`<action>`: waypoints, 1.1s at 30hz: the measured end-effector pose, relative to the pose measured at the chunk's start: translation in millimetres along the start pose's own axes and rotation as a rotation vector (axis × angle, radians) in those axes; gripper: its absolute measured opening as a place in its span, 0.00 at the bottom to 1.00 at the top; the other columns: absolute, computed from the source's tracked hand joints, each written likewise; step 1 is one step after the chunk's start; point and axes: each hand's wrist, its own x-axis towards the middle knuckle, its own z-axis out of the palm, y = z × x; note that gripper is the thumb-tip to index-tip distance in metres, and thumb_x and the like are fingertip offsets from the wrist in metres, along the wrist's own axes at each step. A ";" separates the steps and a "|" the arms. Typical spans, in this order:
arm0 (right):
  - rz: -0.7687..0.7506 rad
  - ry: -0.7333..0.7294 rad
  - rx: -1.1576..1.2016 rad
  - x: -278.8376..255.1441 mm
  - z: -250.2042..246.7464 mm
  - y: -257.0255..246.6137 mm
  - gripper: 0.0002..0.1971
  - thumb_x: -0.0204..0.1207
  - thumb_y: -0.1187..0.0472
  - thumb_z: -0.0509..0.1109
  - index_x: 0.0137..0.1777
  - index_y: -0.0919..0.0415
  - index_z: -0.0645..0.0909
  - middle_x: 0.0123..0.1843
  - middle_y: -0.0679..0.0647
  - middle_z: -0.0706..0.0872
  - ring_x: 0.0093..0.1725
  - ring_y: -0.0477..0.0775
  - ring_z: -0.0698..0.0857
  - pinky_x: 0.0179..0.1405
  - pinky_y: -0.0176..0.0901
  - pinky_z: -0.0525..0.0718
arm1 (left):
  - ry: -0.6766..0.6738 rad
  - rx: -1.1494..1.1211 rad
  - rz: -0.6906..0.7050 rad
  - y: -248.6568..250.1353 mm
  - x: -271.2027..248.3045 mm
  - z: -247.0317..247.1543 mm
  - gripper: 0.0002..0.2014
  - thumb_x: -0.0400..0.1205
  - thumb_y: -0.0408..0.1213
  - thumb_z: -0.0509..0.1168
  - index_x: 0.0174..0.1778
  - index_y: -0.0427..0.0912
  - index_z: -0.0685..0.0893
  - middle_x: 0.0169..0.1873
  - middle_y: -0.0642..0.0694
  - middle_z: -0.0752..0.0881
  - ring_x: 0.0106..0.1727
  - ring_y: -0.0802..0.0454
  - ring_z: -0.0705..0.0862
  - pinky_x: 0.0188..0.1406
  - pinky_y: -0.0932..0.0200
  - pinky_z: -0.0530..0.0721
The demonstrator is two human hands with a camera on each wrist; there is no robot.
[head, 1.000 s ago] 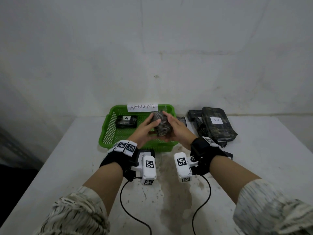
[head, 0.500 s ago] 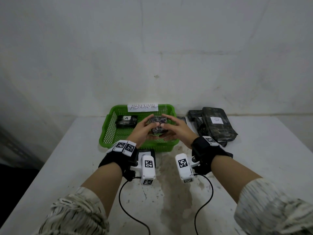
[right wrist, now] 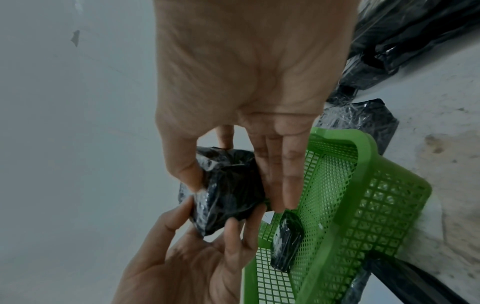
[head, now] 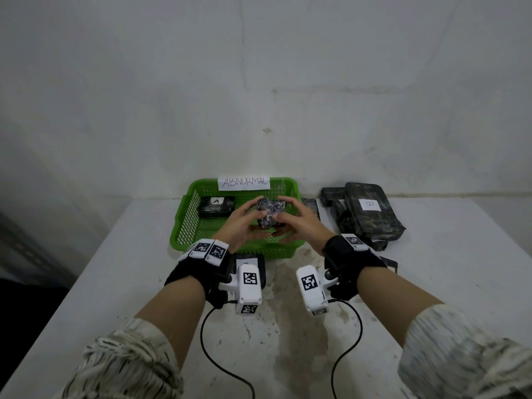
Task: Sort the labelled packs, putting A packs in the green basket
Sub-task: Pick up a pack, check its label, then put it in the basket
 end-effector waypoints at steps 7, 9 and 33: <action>-0.049 0.102 -0.085 8.0 1.3 1.9 0.26 0.77 0.44 0.69 0.71 0.54 0.72 0.60 0.63 0.85 0.40 0.58 0.86 0.35 0.47 0.87 | -0.028 0.041 0.027 -0.3 1.0 2.3 0.25 0.79 0.24 0.63 0.72 0.43 0.71 0.54 0.41 0.83 0.51 0.45 0.85 0.42 0.52 0.89; -0.066 0.152 -0.121 7.9 2.7 0.3 0.26 0.80 0.41 0.64 0.71 0.57 0.73 0.45 0.58 0.87 0.32 0.52 0.83 0.32 0.42 0.85 | 0.025 0.062 0.046 -1.2 3.3 3.4 0.21 0.80 0.31 0.65 0.70 0.44 0.73 0.53 0.40 0.84 0.45 0.44 0.86 0.35 0.57 0.90; 0.213 0.125 0.213 15.6 -4.4 -5.9 0.17 0.84 0.45 0.58 0.63 0.58 0.71 0.58 0.61 0.81 0.46 0.58 0.83 0.30 0.43 0.82 | -0.080 0.004 -0.066 -1.2 -2.8 7.4 0.23 0.82 0.35 0.61 0.75 0.45 0.70 0.63 0.38 0.78 0.56 0.41 0.83 0.45 0.50 0.89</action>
